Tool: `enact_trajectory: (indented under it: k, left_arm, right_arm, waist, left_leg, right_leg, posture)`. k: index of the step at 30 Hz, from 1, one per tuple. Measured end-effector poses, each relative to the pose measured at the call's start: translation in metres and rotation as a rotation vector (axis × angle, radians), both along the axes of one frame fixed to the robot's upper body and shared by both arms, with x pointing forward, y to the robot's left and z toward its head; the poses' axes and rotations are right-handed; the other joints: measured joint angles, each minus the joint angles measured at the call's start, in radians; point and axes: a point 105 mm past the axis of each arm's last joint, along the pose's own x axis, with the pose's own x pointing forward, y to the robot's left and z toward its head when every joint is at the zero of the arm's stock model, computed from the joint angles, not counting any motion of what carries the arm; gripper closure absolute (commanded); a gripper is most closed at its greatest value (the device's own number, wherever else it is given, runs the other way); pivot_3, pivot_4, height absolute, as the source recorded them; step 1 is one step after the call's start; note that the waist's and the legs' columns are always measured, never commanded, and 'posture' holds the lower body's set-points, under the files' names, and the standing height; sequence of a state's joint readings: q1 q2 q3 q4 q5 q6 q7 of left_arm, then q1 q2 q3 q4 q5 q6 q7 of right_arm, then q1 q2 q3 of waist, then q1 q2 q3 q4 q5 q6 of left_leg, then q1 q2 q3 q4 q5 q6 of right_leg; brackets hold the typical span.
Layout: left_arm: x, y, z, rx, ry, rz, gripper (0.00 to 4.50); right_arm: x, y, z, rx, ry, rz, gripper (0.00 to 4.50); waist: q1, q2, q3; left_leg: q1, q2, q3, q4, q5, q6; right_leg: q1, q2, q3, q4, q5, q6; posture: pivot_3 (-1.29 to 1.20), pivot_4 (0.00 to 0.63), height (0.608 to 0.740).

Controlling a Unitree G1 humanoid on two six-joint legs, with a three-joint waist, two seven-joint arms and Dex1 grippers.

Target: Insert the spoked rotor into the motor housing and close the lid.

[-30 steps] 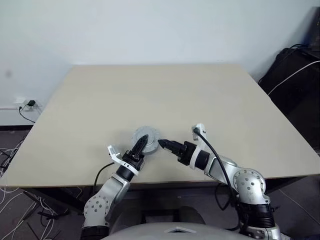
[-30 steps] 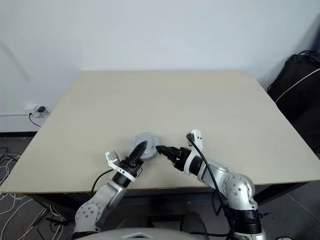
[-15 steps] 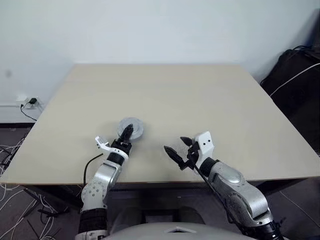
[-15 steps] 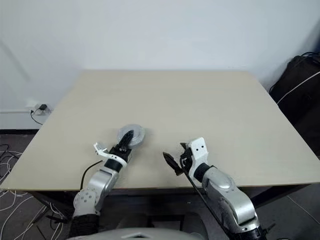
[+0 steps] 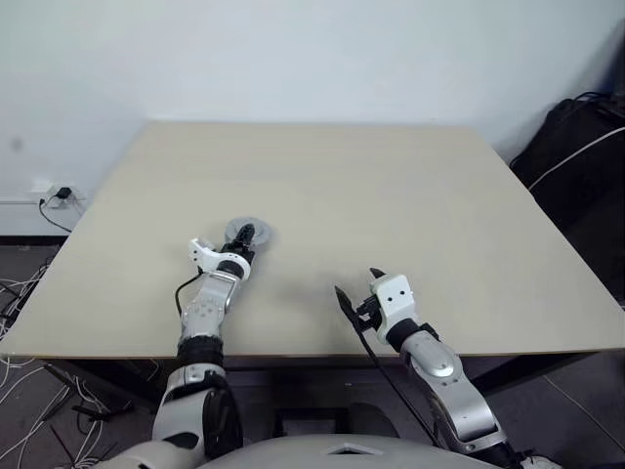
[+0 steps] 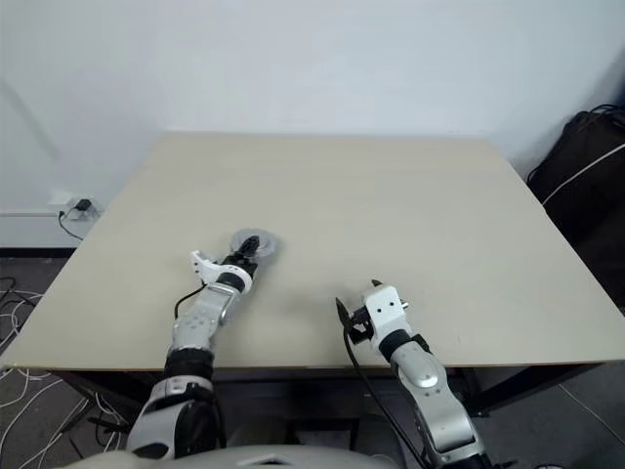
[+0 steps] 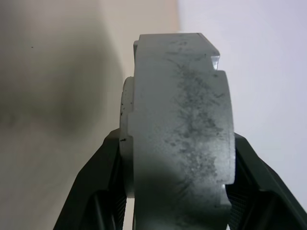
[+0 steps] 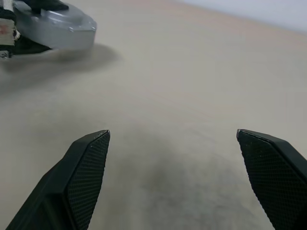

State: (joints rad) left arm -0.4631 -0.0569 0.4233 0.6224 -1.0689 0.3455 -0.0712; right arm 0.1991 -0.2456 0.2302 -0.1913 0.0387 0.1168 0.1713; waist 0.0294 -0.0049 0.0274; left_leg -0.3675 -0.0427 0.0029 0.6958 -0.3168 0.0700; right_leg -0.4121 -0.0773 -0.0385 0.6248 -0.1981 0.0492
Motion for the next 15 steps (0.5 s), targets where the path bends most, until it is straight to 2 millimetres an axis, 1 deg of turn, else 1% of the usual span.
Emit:
enact_trajectory:
  k: [3, 8, 11, 14, 15]
  left_arm:
    - [0.012, -0.001, 0.002, 0.014, 0.011, -0.001, 2.38]
    - [0.029, -0.004, 0.008, 0.032, 0.023, 0.003, 2.38]
    - [0.033, -0.004, 0.006, 0.053, 0.044, 0.004, 2.38]
    - [0.033, -0.004, 0.000, 0.070, 0.084, -0.002, 2.38]
    - [0.033, -0.004, -0.002, 0.070, 0.093, 0.000, 2.03]
  right_arm:
    - [0.000, -0.004, -0.003, -0.033, -0.036, -0.049, 0.00]
    - [-0.005, -0.005, -0.014, -0.048, -0.029, -0.092, 0.00]
    - [-0.005, -0.005, -0.014, -0.044, -0.033, -0.101, 0.00]
    - [-0.005, -0.007, -0.014, -0.047, -0.035, -0.109, 0.00]
    - [-0.005, -0.008, -0.014, -0.048, -0.036, -0.112, 0.00]
  waist:
    - [-0.003, 0.000, 0.000]
    - [-0.008, 0.000, 0.000]
    - [-0.013, 0.000, 0.000]
    - [-0.015, 0.000, 0.000]
    - [-0.016, 0.000, 0.000]
  left_leg:
    - [0.000, 0.000, 0.000, 0.000, 0.000, 0.000]
    - [0.000, 0.000, 0.000, 0.000, 0.000, -0.001]
    - [0.000, 0.000, 0.000, 0.000, 0.000, -0.001]
    - [0.000, 0.000, 0.000, 0.000, 0.000, -0.001]
    - [0.000, 0.000, 0.000, 0.000, 0.000, -0.001]
  right_leg:
    - [0.000, 0.000, 0.000, 0.000, 0.000, 0.000]
    - [0.000, 0.000, 0.000, 0.000, 0.000, 0.000]
    - [0.000, 0.000, 0.000, 0.000, 0.000, 0.001]
    - [0.000, 0.000, 0.000, 0.000, 0.001, 0.001]
    - [0.000, 0.000, 0.000, 0.000, 0.001, 0.001]
  posture:
    - [0.00, 0.000, 0.740]
    - [0.00, 0.000, 0.740]
    - [0.00, 0.000, 0.740]
    - [0.00, 0.000, 0.740]
    - [0.00, 0.000, 0.740]
